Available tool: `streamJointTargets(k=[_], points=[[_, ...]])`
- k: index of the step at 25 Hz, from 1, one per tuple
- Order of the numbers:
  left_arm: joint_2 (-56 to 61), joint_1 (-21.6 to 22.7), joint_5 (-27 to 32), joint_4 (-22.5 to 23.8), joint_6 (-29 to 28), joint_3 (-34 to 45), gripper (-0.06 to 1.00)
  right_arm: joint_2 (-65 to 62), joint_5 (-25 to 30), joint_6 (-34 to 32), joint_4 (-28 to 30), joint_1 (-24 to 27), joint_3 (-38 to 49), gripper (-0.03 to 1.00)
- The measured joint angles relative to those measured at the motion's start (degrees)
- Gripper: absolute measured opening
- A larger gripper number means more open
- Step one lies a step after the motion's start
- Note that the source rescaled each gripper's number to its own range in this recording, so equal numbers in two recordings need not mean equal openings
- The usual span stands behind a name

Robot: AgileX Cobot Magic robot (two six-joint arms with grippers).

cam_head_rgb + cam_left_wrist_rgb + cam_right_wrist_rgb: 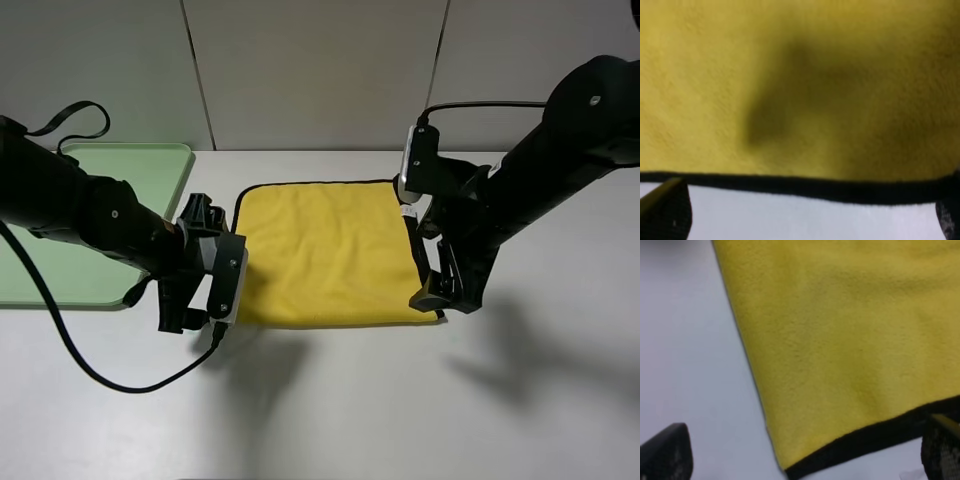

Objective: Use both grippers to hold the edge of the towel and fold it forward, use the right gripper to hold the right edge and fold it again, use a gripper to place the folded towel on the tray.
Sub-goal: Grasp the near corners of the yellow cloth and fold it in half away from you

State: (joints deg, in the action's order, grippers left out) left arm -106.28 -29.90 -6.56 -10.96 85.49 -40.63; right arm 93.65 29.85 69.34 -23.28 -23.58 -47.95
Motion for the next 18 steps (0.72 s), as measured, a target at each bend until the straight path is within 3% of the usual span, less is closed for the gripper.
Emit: streamJointTargets(k=[7, 18], points=[[-0.5, -3.9, -1.7, 0.2, 0.3, 0.0, 0.98, 5.9, -2.0, 1.3, -0.4, 0.0, 0.0, 1.00], [-0.5, -4.1, -1.8, 0.2, -0.4, 0.0, 0.98, 11.9, -7.9, 1.5, -0.6, 0.0, 0.0, 1.00]])
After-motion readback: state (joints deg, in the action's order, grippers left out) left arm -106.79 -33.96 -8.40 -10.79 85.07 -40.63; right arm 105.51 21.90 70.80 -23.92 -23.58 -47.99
